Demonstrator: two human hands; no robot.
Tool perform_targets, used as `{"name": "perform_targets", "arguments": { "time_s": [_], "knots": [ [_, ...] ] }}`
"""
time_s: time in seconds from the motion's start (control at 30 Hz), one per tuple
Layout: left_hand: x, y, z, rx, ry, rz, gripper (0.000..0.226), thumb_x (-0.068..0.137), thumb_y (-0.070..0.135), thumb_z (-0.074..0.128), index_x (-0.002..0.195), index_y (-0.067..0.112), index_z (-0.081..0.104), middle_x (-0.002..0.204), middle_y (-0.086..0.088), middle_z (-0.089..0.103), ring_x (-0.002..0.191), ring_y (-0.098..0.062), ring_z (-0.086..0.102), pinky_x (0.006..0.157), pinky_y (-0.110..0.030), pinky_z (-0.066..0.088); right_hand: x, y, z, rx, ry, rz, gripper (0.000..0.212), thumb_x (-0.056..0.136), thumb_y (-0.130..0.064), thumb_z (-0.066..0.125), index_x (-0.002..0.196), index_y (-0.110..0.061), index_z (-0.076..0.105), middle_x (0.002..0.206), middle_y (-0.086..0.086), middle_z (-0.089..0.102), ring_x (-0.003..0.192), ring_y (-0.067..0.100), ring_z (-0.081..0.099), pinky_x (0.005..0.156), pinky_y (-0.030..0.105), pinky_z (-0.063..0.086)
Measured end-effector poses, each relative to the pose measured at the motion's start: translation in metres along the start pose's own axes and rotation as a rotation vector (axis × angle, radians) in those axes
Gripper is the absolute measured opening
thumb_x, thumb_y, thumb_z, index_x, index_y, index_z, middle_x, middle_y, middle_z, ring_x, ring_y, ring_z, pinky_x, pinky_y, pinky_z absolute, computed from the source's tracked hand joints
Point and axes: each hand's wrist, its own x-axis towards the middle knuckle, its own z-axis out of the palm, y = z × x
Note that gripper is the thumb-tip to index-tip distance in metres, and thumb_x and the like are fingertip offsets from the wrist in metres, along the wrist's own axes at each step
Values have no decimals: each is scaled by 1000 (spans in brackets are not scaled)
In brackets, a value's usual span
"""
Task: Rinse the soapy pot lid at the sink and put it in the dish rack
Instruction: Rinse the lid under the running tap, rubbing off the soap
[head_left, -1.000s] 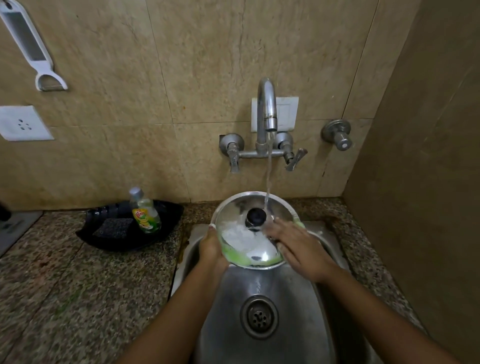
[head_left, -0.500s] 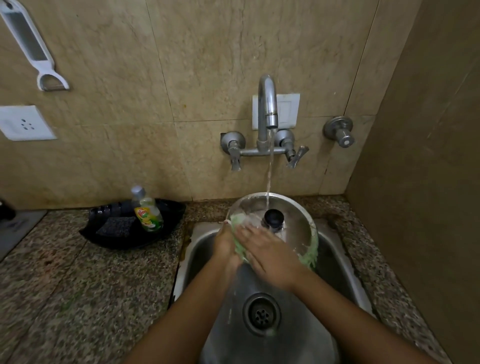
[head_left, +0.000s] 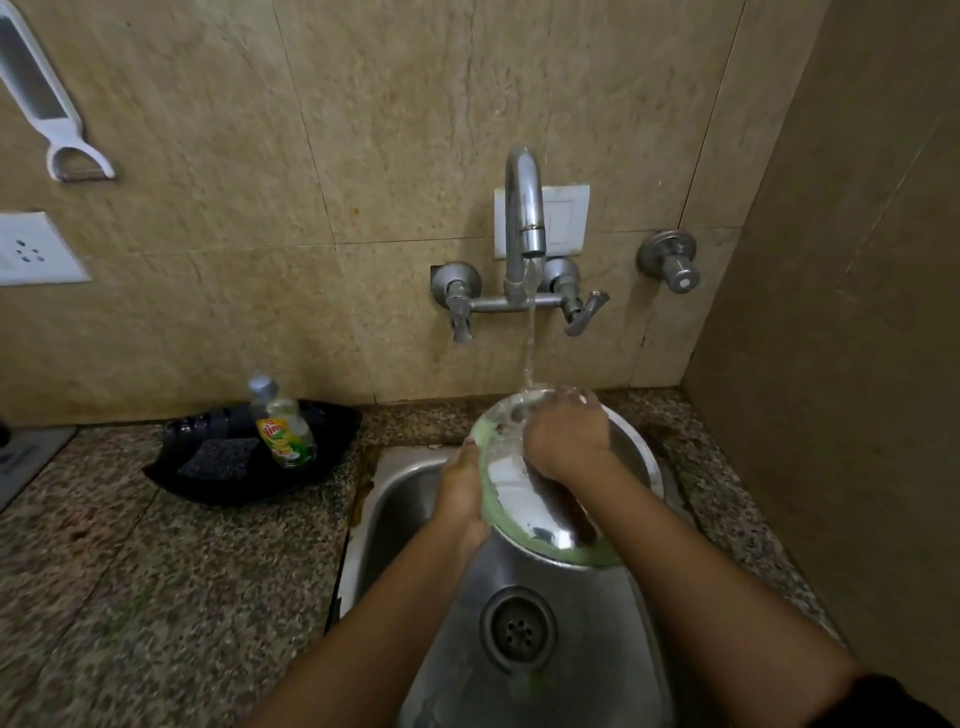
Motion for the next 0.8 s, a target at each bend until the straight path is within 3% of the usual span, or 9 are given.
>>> {"name": "perform_targets", "arguments": {
  "time_s": [0.1, 0.17, 0.23, 0.3, 0.4, 0.5, 0.57, 0.67, 0.8],
  "knots": [
    [-5, 2, 10, -28, -36, -15, 38, 102, 25, 37, 126, 5, 58, 95, -13, 69, 81, -25, 66, 65, -33, 54, 1, -21, 1, 23, 6, -30, 50, 99, -26, 28, 143, -3, 34, 149, 20, 36, 135, 34, 35, 110, 44, 27],
    [-4, 10, 7, -31, -76, -29, 46, 102, 28, 33, 136, 1, 48, 108, -12, 65, 79, -19, 60, 71, -31, 48, -18, -33, 23, 153, 157, -268, 57, 96, -30, 22, 145, -3, 30, 151, 20, 34, 140, 34, 31, 115, 44, 23],
    [0, 20, -1, 1, -23, -28, 52, 101, 35, 33, 139, 1, 43, 126, -17, 58, 74, -18, 54, 68, -31, 45, -43, -18, 47, 256, 236, -565, 58, 94, -34, 22, 149, -14, 28, 156, 8, 29, 146, 23, 22, 119, 43, 15],
    [12, 24, -12, -48, 61, -32, 56, 98, 44, 38, 132, 2, 49, 115, -23, 61, 75, -25, 56, 65, -32, 47, -55, 19, 70, 232, 242, -724, 53, 98, -37, 27, 150, -30, 20, 160, -8, 17, 148, 11, 8, 120, 38, 5],
    [25, 17, -20, -94, 132, 10, 47, 95, 46, 45, 116, 6, 57, 102, -20, 63, 82, -29, 60, 68, -37, 51, -48, 64, 90, 380, 302, -496, 55, 98, -45, 20, 151, -32, 12, 160, -11, 9, 147, 6, 2, 121, 39, 7],
    [24, 8, -19, -78, 125, 66, 42, 96, 41, 46, 116, 7, 59, 105, -16, 66, 91, -30, 62, 74, -39, 52, -11, 67, 78, 556, 289, -242, 57, 97, -44, 15, 151, -24, 17, 159, -5, 18, 147, 9, 8, 120, 33, 7],
    [22, 5, -14, -67, 83, 60, 37, 97, 37, 46, 115, 8, 61, 106, -15, 68, 93, -30, 63, 76, -38, 53, 19, 60, 66, 638, 227, -311, 49, 101, -37, 22, 148, -23, 29, 157, -4, 26, 147, 11, 14, 116, 28, 5],
    [18, 5, -11, -23, 73, 49, 35, 98, 33, 46, 115, 6, 60, 100, -15, 68, 90, -31, 64, 77, -38, 53, 47, 49, 47, 755, 68, -451, 39, 102, -37, 35, 139, -35, 44, 154, -11, 30, 144, 4, 11, 116, 36, 4],
    [20, 7, -25, -9, 52, 36, 33, 97, 33, 47, 110, 5, 61, 98, -15, 67, 90, -31, 63, 75, -36, 53, 46, 52, 54, 613, 42, -566, 43, 102, -39, 31, 144, -37, 33, 157, -11, 21, 146, 7, 6, 116, 39, 1]
  ]
}}
